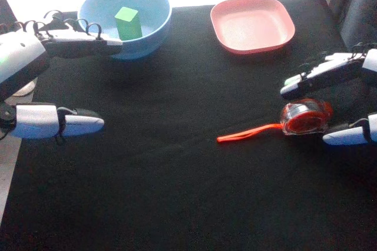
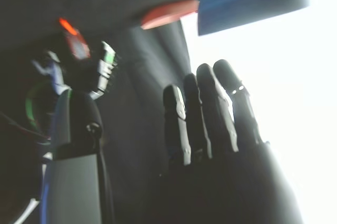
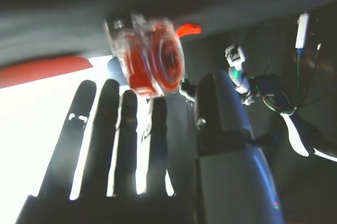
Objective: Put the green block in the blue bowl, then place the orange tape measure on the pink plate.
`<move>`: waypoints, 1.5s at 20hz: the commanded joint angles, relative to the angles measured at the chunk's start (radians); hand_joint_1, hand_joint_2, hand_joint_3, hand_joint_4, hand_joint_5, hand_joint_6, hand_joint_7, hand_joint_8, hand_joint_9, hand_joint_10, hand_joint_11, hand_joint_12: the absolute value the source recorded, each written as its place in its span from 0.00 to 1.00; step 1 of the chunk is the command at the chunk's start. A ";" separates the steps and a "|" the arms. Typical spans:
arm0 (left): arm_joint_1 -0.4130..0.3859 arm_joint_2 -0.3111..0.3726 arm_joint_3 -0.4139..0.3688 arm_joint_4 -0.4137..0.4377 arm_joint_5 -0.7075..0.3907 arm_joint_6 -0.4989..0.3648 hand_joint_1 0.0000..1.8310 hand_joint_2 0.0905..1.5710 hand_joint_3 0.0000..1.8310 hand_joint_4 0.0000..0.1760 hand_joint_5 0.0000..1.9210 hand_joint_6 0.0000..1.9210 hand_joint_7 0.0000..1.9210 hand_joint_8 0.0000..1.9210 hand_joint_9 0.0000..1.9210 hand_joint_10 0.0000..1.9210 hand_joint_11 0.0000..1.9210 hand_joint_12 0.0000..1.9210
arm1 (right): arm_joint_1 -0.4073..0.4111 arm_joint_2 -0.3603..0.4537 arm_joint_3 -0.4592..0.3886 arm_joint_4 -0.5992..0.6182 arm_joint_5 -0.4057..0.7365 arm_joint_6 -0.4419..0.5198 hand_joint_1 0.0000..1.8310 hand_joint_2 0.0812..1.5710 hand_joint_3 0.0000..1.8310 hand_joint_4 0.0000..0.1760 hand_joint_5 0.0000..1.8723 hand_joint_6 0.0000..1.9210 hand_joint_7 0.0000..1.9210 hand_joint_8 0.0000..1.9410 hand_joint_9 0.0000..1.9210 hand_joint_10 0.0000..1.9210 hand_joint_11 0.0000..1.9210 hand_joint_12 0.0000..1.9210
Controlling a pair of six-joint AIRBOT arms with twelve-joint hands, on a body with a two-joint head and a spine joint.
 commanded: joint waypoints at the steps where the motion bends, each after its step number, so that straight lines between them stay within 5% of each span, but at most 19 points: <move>1: -0.008 -0.002 0.003 -0.010 -0.121 -0.004 0.50 0.58 0.00 0.08 0.26 0.00 0.24 0.00 0.22 0.01 0.01 0.54 | 0.013 -0.007 0.006 0.045 0.098 0.009 0.66 0.63 0.00 0.03 0.41 0.01 0.35 0.01 0.39 0.03 0.20 0.54; 3: -0.008 -0.003 0.003 -0.009 -0.111 -0.005 0.50 0.60 0.00 0.17 0.26 0.00 0.24 0.00 0.24 0.00 0.05 0.52 | 0.015 -0.023 0.015 0.046 0.093 0.009 0.64 0.64 0.00 0.10 0.45 0.00 0.38 0.01 0.43 0.04 0.21 0.61; 5: -0.008 -0.004 0.004 -0.009 -0.105 -0.007 0.48 0.60 0.00 0.28 0.26 0.00 0.24 0.00 0.23 0.00 0.00 0.47 | 0.019 -0.033 0.022 0.046 0.089 0.009 0.66 0.63 0.00 0.00 0.49 0.00 0.43 0.02 0.31 0.51 0.23 0.81; 6: -0.008 -0.005 0.005 -0.009 -0.105 -0.009 0.46 0.60 0.00 0.38 0.25 0.00 0.23 0.00 0.20 0.00 0.00 0.38 | 0.022 -0.036 0.024 0.046 0.088 0.009 0.65 0.65 0.00 0.00 0.58 0.30 0.34 0.39 0.29 0.77 0.28 0.94; 7: -0.008 -0.006 0.006 -0.010 -0.105 -0.010 0.46 0.60 0.00 0.41 0.24 0.00 0.23 0.00 0.18 0.00 0.00 0.26 | 0.026 -0.038 0.027 0.046 0.086 0.009 0.63 0.68 0.00 0.00 0.53 0.48 0.29 0.75 0.32 0.94 0.36 1.00; 8: -0.008 -0.008 0.006 -0.010 -0.105 -0.011 0.46 0.60 0.00 0.41 0.24 0.00 0.23 0.00 0.18 0.00 0.00 0.26 | 0.028 -0.039 0.029 0.046 0.086 0.009 0.63 0.68 0.00 0.00 0.53 0.48 0.29 0.75 0.32 0.94 0.36 1.00; 9: -0.008 -0.010 0.008 -0.010 -0.104 -0.014 0.49 0.61 0.00 0.21 0.24 0.00 0.23 0.00 0.19 0.00 0.00 0.33 | 0.030 -0.040 0.031 0.052 0.086 0.009 0.67 0.73 0.00 0.00 0.53 0.40 0.40 0.79 0.38 0.88 0.38 0.99; 13: -0.005 -0.012 0.009 -0.012 -0.107 -0.021 0.46 0.62 0.00 0.28 0.24 0.00 0.23 0.00 0.21 0.00 0.00 0.42 | 0.030 -0.035 0.039 0.072 0.086 0.009 0.67 0.74 0.00 0.00 0.51 0.44 0.40 0.80 0.39 0.81 0.36 0.95; 15: 0.008 -0.011 0.008 -0.015 -0.116 -0.028 0.46 0.62 0.00 0.23 0.25 0.00 0.25 0.00 0.22 0.00 0.00 0.42 | 0.033 -0.022 0.033 0.073 0.096 0.010 0.74 0.72 0.00 0.00 0.53 0.51 0.41 0.61 0.41 0.71 0.33 0.79; 17: 0.025 -0.006 0.004 -0.020 -0.128 -0.034 0.47 0.62 0.00 0.26 0.25 0.00 0.24 0.00 0.22 0.00 0.00 0.43 | 0.033 0.007 0.018 0.088 0.128 0.010 0.74 0.72 0.00 0.00 0.52 0.54 0.43 0.57 0.42 0.68 0.34 0.72; 19: 0.046 0.003 -0.005 -0.027 -0.145 -0.039 0.47 0.60 0.00 0.27 0.27 0.00 0.26 0.00 0.24 0.00 0.01 0.54 | 0.035 0.048 -0.001 0.108 0.173 0.010 0.75 0.68 0.00 0.00 0.59 0.41 0.50 0.45 0.49 0.62 0.41 0.64; 20: 0.054 0.005 -0.008 -0.030 -0.152 -0.040 0.47 0.60 0.00 0.26 0.27 0.00 0.26 0.00 0.24 0.00 0.02 0.55 | 0.040 0.062 -0.007 0.114 0.187 0.010 0.75 0.68 0.00 0.00 0.60 0.38 0.49 0.47 0.48 0.63 0.40 0.63; 23: 0.066 0.006 -0.012 -0.041 -0.173 -0.040 0.53 0.60 0.00 0.00 0.27 0.00 0.24 0.00 0.22 0.00 0.02 0.55 | 0.042 0.072 -0.008 0.121 0.190 0.006 0.76 0.66 0.00 0.00 0.61 0.37 0.53 0.41 0.51 0.60 0.45 0.62; 26: 0.070 0.011 -0.017 -0.046 -0.184 -0.040 0.55 0.60 0.00 0.00 0.28 0.00 0.24 0.00 0.23 0.01 0.06 0.54 | 0.042 0.034 0.008 0.096 0.136 0.005 0.76 0.66 0.00 0.00 0.65 0.27 0.52 0.42 0.51 0.59 0.44 0.62; 30: 0.072 0.010 -0.018 -0.047 -0.184 -0.040 0.50 0.60 0.00 0.08 0.28 0.00 0.26 0.00 0.27 0.01 0.10 0.52 | 0.042 0.008 0.023 0.065 0.082 0.005 0.75 0.67 0.00 0.00 0.60 0.38 0.50 0.45 0.50 0.60 0.41 0.60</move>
